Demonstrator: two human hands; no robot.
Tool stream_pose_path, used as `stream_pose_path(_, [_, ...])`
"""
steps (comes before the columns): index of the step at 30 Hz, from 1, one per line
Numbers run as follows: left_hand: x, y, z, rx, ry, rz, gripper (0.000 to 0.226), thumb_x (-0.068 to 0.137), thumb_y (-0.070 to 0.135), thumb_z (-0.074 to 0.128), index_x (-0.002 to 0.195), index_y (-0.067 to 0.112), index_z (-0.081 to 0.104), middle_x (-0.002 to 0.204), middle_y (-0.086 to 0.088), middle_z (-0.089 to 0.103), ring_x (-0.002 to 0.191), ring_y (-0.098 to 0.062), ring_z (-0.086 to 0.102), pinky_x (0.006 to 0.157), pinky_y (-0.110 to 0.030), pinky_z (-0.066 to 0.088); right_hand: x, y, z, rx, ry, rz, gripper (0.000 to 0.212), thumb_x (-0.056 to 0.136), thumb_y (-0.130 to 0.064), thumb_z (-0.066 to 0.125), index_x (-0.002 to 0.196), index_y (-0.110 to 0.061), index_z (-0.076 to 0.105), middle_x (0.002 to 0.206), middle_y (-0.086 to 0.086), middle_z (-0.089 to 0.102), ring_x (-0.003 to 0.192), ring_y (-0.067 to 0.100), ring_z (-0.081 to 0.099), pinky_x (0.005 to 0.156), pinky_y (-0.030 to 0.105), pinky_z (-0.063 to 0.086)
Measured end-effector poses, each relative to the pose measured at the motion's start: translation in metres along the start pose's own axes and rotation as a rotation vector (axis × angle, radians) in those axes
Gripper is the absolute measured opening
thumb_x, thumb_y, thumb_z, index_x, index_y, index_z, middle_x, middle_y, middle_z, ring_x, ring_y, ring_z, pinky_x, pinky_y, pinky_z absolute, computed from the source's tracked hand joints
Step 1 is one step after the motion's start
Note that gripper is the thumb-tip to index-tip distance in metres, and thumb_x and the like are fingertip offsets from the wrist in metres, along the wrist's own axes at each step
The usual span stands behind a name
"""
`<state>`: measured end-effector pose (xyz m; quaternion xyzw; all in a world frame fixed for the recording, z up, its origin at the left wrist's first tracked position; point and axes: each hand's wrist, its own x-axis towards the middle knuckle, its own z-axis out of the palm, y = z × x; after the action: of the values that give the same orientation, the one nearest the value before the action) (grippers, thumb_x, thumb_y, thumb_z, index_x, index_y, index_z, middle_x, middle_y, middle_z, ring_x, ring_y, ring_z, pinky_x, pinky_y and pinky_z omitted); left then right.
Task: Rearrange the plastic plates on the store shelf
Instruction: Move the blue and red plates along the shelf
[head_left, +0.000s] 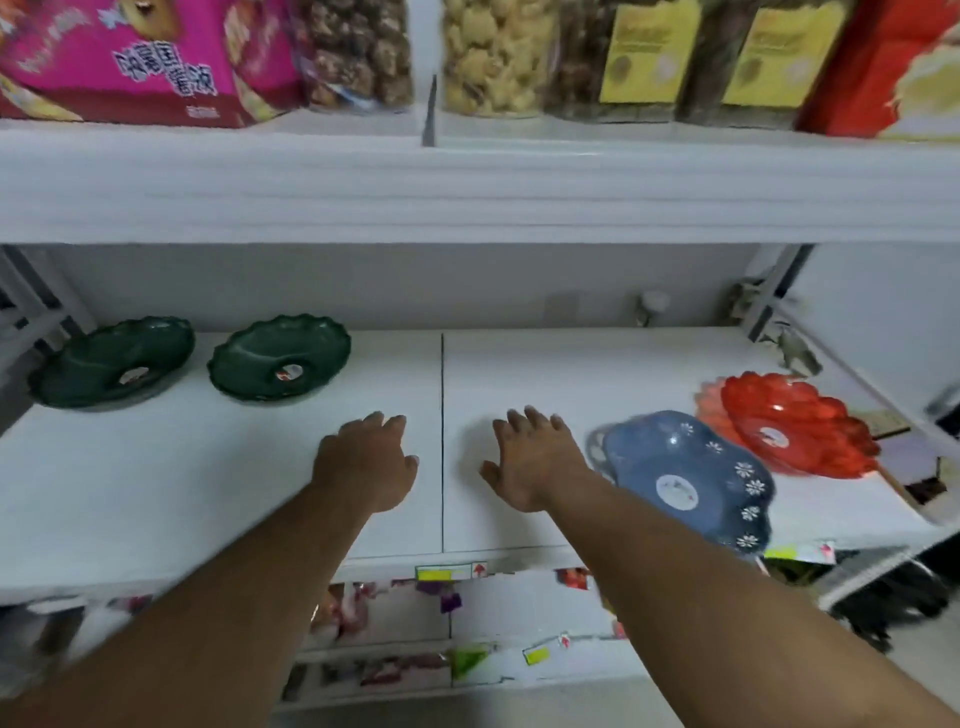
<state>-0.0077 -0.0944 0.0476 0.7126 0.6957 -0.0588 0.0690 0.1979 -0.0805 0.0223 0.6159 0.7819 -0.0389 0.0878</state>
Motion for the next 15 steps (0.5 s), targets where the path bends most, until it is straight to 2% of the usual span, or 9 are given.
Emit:
stream_pose_path(5, [-0.032,0.068,0.004,-0.059,-0.031,-0.012,0.064,0.097,0.05,0.038,0.155,0.025,0.025,0.162,-0.003,0.026,0.143,-0.03,0.034,0.111,-0.043,0.033,-0.051,0.06,0.001,0.013,-0.014,0.02,0.075,0.097,-0.056,0.03,0.156,-0.011,0.02,0.166,0.012,0.018,0.153,0.032,0.011,0.123,0.052,0.012])
stream_pose_path(12, [-0.064,0.124,0.007,-0.065,0.021,0.063,0.064,0.097,0.049,0.038,0.155,0.025,0.024,0.161,-0.002,0.029,0.142,-0.029,0.035,0.11,-0.041,0.034,-0.109,0.119,0.004,0.045,0.049,0.117,0.071,0.094,-0.057,0.034,0.148,-0.011,0.037,0.156,0.014,0.039,0.144,0.035,0.032,0.118,0.052,0.025])
stream_pose_path(15, [-0.078,0.143,0.012,-0.087,0.034,0.102,0.062,0.097,0.048,0.038,0.153,0.025,0.027,0.159,-0.002,0.033,0.141,-0.029,0.037,0.109,-0.041,0.035,-0.135,0.134,0.004,0.047,0.049,0.171,0.071,0.094,-0.059,0.035,0.149,-0.013,0.036,0.157,0.012,0.038,0.145,0.034,0.031,0.118,0.053,0.024])
